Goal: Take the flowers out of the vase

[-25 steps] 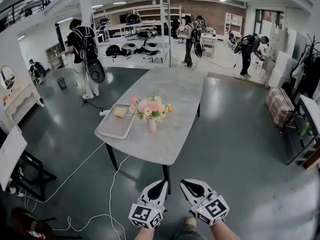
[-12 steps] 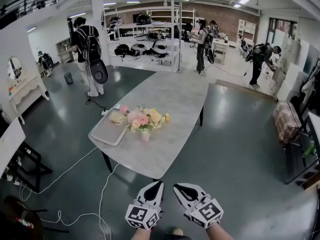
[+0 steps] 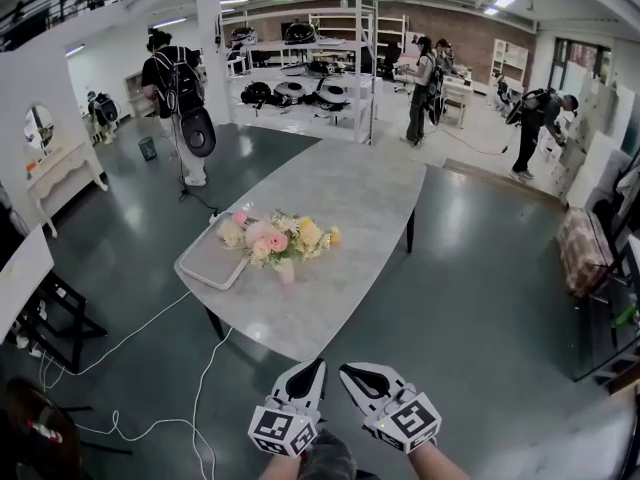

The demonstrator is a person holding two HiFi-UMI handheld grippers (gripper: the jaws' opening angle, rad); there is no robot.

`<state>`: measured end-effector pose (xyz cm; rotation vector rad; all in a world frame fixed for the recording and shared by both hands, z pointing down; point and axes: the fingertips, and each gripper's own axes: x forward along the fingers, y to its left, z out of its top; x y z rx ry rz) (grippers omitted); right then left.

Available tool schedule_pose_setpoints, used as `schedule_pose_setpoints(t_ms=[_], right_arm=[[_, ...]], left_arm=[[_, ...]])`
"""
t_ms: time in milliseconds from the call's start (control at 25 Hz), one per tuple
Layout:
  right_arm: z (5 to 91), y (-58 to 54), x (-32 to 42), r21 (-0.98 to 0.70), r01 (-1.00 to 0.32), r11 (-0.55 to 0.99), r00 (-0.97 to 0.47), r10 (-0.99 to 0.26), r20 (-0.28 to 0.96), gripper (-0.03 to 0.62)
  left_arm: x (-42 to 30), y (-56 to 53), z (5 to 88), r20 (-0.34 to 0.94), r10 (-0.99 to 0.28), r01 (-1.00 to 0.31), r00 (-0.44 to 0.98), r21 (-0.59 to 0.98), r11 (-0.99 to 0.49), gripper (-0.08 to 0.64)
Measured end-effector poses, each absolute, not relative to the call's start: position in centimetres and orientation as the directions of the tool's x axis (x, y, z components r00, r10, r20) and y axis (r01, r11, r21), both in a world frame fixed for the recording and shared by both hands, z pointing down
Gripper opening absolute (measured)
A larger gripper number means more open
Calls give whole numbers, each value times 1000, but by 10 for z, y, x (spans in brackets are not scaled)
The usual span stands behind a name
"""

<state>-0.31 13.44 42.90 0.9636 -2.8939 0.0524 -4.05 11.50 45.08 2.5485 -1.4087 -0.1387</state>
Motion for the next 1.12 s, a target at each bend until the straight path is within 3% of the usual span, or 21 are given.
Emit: schedule_pose_setpoints(t_ms=[640,1120], right_arm=[[430,55,23,10,-544,839,-836,-544,75,20],[435,-24,15,-9,-412,911,-906,-409,104,20]], left_arm=[[-24,34,469,19,-886,-858,463,262,-442,14],[-26,-40,475,50,-937,-903,347,289,-319,14]])
